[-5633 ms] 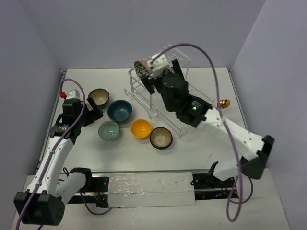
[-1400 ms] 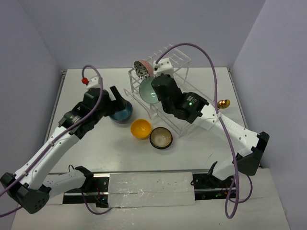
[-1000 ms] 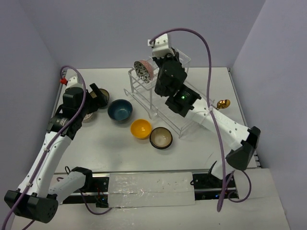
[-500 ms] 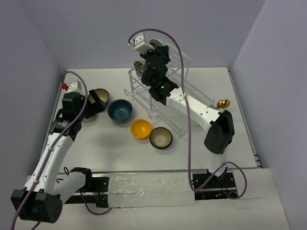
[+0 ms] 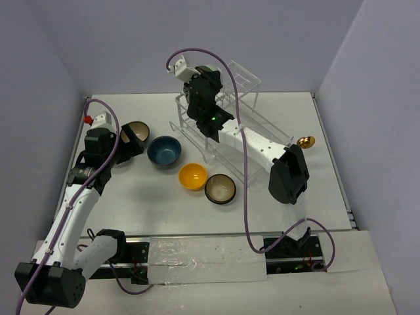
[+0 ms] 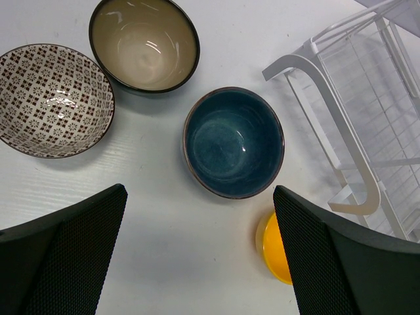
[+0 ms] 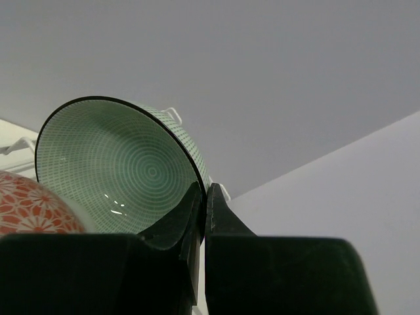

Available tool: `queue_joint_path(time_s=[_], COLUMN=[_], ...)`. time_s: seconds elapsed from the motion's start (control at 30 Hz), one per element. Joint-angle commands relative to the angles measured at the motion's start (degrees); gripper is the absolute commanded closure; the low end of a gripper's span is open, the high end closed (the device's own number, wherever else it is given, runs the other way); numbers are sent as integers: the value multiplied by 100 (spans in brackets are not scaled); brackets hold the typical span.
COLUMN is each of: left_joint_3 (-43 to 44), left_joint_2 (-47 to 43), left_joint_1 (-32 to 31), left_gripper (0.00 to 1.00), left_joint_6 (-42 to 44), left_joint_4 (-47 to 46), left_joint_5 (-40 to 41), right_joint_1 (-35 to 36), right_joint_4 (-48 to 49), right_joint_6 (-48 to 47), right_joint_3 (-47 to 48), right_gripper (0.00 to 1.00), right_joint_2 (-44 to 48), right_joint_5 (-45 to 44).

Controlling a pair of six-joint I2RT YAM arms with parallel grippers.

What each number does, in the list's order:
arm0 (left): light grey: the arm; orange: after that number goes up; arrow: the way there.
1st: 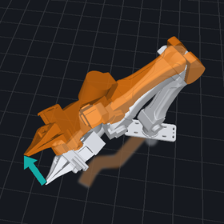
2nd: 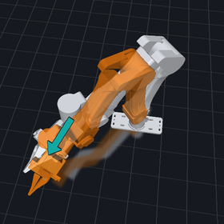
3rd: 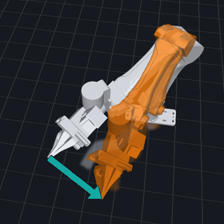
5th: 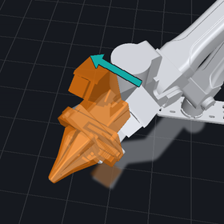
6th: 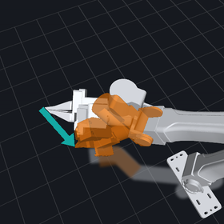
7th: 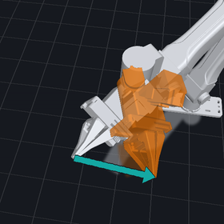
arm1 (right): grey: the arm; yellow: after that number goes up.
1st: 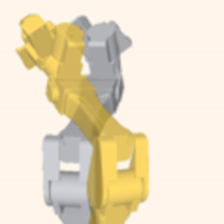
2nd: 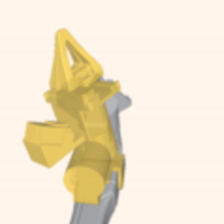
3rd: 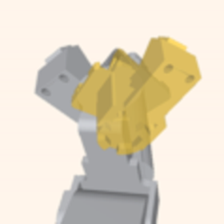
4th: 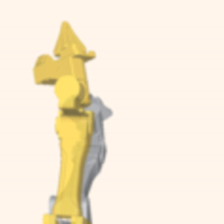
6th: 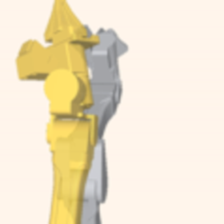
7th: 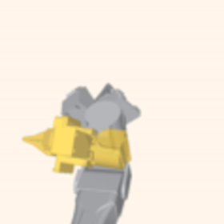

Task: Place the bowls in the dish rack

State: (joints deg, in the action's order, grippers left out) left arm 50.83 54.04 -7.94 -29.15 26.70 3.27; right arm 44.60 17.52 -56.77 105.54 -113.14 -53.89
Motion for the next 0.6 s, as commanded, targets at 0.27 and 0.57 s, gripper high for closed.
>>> queue_joint_path(time_s=[0.27,0.57], left_joint_3=[-38,-38], left_joint_2=[-96,-52], left_joint_1=[30,47], left_gripper=[1,1], left_joint_6=[128,120], left_joint_4=[-253,-253], left_joint_5=[-81,-116], right_joint_1=[-83,-39], right_joint_4=[-319,-574], right_joint_6=[737,993], right_joint_3=[-33,-165], right_gripper=[100,100], right_joint_2=[266,345], right_joint_5=[256,282])
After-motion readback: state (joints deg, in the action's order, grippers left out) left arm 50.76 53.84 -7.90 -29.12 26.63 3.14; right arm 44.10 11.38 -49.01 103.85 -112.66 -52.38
